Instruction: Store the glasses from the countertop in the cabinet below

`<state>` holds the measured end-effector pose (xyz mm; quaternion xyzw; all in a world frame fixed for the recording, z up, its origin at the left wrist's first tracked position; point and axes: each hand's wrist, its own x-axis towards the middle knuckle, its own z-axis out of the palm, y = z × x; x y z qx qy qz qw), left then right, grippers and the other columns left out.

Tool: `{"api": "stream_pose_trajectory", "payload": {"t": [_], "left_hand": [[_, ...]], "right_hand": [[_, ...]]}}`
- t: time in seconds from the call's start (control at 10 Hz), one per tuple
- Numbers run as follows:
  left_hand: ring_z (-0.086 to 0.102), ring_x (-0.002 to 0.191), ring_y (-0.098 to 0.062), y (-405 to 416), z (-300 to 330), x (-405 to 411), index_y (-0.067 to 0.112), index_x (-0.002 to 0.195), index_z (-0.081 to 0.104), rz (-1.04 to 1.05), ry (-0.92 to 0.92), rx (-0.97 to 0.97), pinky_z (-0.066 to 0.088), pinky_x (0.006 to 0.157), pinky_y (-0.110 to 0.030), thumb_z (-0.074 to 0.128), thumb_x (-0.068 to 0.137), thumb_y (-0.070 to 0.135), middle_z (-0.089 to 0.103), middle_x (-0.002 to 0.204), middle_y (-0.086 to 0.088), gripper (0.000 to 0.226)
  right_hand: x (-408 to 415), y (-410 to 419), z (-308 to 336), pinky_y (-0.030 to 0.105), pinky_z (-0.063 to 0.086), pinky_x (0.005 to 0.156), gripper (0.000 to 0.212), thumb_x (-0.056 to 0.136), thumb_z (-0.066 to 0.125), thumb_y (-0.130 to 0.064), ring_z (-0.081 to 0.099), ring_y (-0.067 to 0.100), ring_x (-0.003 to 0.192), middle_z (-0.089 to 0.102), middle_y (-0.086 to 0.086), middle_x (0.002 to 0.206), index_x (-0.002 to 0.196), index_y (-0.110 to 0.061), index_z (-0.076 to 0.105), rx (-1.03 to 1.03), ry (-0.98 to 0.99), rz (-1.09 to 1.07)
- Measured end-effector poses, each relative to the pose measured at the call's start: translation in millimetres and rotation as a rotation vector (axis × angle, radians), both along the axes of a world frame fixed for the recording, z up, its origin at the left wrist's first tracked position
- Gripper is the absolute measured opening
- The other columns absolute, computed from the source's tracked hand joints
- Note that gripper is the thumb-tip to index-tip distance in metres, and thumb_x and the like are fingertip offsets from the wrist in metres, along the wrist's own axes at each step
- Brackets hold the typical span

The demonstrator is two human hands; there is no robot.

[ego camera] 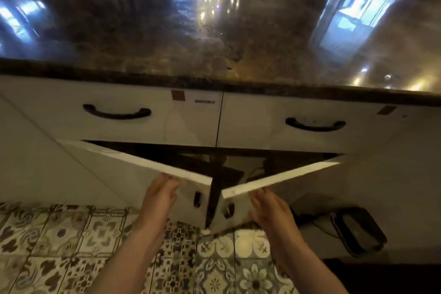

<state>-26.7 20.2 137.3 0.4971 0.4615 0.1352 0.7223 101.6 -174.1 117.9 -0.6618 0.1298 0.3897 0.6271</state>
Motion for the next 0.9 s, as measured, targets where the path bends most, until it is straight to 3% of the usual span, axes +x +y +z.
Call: {"api": "stream_pose_trajectory", "payload": {"t": [0.1,0.2,0.3,0.4,0.5,0.6,0.7,0.8,0.9], "left_hand": [[0.060,0.085,-0.018,21.7,-2.0,29.7,0.021,0.067,0.058,-0.004,0.010,0.061,0.045,0.096,-0.035,0.062,0.086,0.012,0.061,0.069,0.003,0.021],[0.050,0.073,-0.015,33.0,-5.1,40.3,0.023,0.065,0.058,-0.046,0.004,0.093,0.043,0.087,-0.040,0.059,0.080,0.007,0.051,0.064,0.005,0.022],[0.057,0.077,0.000,36.8,-17.4,48.1,0.027,0.106,0.070,-0.132,-0.034,0.148,0.042,0.093,-0.032,0.052,0.084,-0.005,0.064,0.079,0.019,0.043],[0.056,0.114,0.000,39.6,-21.4,55.6,0.033,0.132,0.057,-0.187,-0.020,0.211,0.040,0.106,-0.031,0.054,0.086,-0.003,0.064,0.125,0.017,0.059],[0.040,0.133,-0.002,39.3,-26.2,57.2,0.031,0.150,0.037,-0.234,-0.005,0.223,0.033,0.107,-0.027,0.055,0.088,-0.003,0.042,0.143,0.018,0.072],[0.041,0.137,-0.011,41.9,-27.3,52.5,0.032,0.147,0.042,-0.272,0.021,0.250,0.033,0.105,-0.031,0.057,0.093,0.010,0.046,0.148,0.011,0.060],[0.035,0.142,-0.020,40.7,-26.9,40.1,0.036,0.154,0.030,-0.339,0.201,0.372,0.032,0.112,-0.041,0.056,0.097,0.039,0.037,0.157,0.002,0.062],[0.023,0.148,-0.022,31.4,-15.3,23.9,0.038,0.157,0.019,-0.587,0.514,0.722,0.020,0.116,-0.046,0.044,0.091,0.071,0.023,0.164,0.001,0.078],[0.005,0.152,-0.022,17.8,-5.9,15.6,0.041,0.157,0.007,-0.801,0.689,1.018,-0.001,0.120,-0.054,0.028,0.085,0.083,0.007,0.167,0.002,0.086]], "right_hand": [[31.1,31.9,9.1,0.046,0.040,0.114,0.034,0.098,0.058,-0.035,0.058,0.013,0.115,0.062,-0.005,0.128,0.129,-0.020,0.061,0.002,-0.111,0.059],[45.7,50.1,10.6,0.043,0.042,0.112,0.032,0.089,0.062,-0.038,0.059,0.013,0.116,0.064,-0.003,0.125,0.113,-0.016,0.063,-0.028,-0.157,0.118],[54.0,61.5,2.3,0.044,0.041,0.112,0.054,0.082,0.064,-0.037,0.059,0.017,0.120,0.061,0.003,0.132,0.129,-0.011,0.057,-0.056,-0.179,0.128],[59.9,73.8,-4.5,0.044,0.043,0.107,0.024,0.083,0.062,-0.031,0.057,0.023,0.116,0.060,-0.001,0.106,0.102,-0.016,0.059,-0.078,-0.239,0.151],[62.8,80.2,-8.4,0.042,0.045,0.105,0.008,0.089,0.061,-0.022,0.058,0.023,0.113,0.063,0.004,0.106,0.096,-0.018,0.059,-0.099,-0.261,0.143],[65.2,72.1,-5.5,0.044,0.039,0.112,0.022,0.096,0.060,-0.033,0.054,0.025,0.124,0.057,0.006,0.135,0.116,-0.025,0.059,-0.135,-0.252,0.245],[60.7,59.0,2.6,0.036,0.031,0.111,0.069,0.098,0.045,-0.060,0.037,0.026,0.145,0.038,0.004,0.159,0.154,-0.020,0.034,-0.330,-0.402,0.488],[36.2,48.0,17.0,0.047,0.029,0.116,0.078,0.093,0.021,-0.077,0.030,0.029,0.148,0.030,0.004,0.164,0.153,-0.028,0.037,-0.588,-0.706,0.799],[17.0,43.2,31.2,0.060,0.021,0.117,0.080,0.090,0.010,-0.080,0.022,0.033,0.150,0.023,0.005,0.165,0.152,-0.036,0.032,-0.788,-0.863,0.944]]}}
